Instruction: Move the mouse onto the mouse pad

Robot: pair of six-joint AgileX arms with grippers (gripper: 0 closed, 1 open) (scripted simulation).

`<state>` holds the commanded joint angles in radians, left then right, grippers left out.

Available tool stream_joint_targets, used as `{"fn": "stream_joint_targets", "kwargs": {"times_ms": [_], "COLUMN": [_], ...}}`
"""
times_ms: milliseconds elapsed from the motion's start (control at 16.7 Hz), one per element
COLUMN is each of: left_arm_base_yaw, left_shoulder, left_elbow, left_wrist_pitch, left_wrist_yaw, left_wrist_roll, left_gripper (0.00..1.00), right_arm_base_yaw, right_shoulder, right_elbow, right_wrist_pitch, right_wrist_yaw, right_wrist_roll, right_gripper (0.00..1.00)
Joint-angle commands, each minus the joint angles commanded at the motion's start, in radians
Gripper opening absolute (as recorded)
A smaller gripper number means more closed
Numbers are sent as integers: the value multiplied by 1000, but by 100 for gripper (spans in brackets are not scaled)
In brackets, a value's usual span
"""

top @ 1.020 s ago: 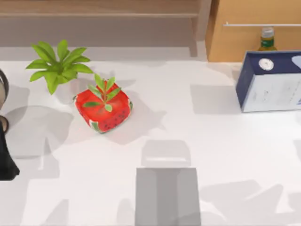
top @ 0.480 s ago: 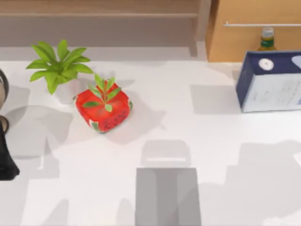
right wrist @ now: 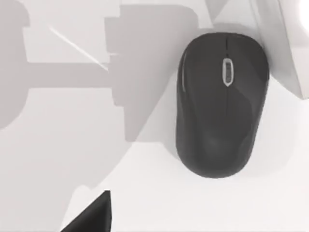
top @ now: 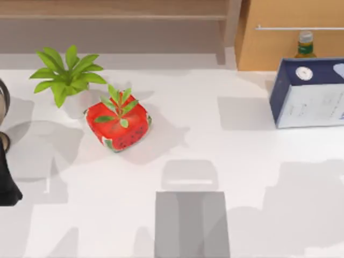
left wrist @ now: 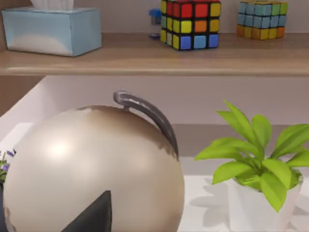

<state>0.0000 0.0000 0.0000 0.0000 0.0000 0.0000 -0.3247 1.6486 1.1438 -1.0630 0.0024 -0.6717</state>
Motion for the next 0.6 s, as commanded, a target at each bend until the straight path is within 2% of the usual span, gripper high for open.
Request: {"fn": "stream_joint_targets", "kwargs": {"times_ms": [360,600], "left_arm_base_yaw": [0,0], "left_shoulder": [0,0], "left_elbow": [0,0], "left_wrist_pitch": [0,0], "left_wrist_yaw": [0,0], "left_wrist_roll": [0,0], "left_gripper": [100,100], "right_arm_base_yaw": [-50,-25], "right_shoulder": [67,146], "right_elbow": [-151,-217], "right_wrist_pitch": [214,355], "right_wrist_yaw": [2,3], "right_wrist_roll": [-44,-17], "right_gripper": [100,100]}}
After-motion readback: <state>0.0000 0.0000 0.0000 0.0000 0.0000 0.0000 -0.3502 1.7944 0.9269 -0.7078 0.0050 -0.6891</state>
